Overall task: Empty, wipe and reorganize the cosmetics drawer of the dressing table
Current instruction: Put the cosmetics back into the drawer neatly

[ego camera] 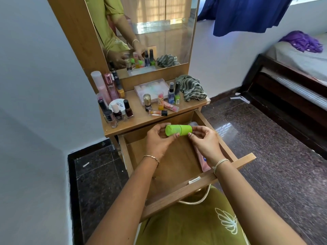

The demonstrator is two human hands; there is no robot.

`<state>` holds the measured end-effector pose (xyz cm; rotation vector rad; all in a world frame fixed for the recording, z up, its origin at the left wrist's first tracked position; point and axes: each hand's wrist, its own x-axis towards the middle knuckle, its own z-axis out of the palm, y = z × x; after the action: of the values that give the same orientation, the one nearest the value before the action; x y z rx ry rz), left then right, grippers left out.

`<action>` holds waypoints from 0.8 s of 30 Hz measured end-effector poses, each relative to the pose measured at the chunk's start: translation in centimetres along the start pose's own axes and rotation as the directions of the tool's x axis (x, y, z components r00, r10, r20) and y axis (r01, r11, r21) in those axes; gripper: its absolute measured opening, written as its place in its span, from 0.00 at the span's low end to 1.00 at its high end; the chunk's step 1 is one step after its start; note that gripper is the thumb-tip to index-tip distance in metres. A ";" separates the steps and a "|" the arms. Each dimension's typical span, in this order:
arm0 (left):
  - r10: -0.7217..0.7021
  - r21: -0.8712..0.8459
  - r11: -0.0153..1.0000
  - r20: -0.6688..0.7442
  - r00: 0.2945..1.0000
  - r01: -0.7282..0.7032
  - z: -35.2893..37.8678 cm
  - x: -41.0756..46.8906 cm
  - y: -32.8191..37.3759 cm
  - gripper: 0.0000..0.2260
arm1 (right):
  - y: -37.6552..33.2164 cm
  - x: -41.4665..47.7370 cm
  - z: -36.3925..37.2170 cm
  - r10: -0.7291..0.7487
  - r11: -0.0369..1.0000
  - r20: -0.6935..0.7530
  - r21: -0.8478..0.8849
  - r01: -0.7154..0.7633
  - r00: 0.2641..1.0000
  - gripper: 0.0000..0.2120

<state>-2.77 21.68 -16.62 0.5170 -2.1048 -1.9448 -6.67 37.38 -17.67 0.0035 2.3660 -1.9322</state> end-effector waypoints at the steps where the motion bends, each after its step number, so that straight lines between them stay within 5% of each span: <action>1: -0.004 0.024 1.000 0.008 1.000 0.004 0.1 0.3 -0.1 0.20 | 0.0 0.3 0.0 -0.003 1.000 -0.015 -0.017 0.002 1.000 0.11; 12: 0.002 0.412 0.911 0.016 1.000 -0.008 2.9 3.4 -3.1 0.23 | -0.9 2.5 0.7 -0.161 0.943 -0.096 -0.308 0.124 0.982 0.12; 24: -0.019 0.509 0.861 0.020 1.000 0.007 5.4 6.0 -4.0 0.17 | -0.4 2.1 2.0 -0.387 0.790 0.074 -0.487 0.372 0.919 0.18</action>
<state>-9.95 23.96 -21.54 0.6002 -2.6413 -1.3802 -8.62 35.21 -17.85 -0.5221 2.9951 -1.3724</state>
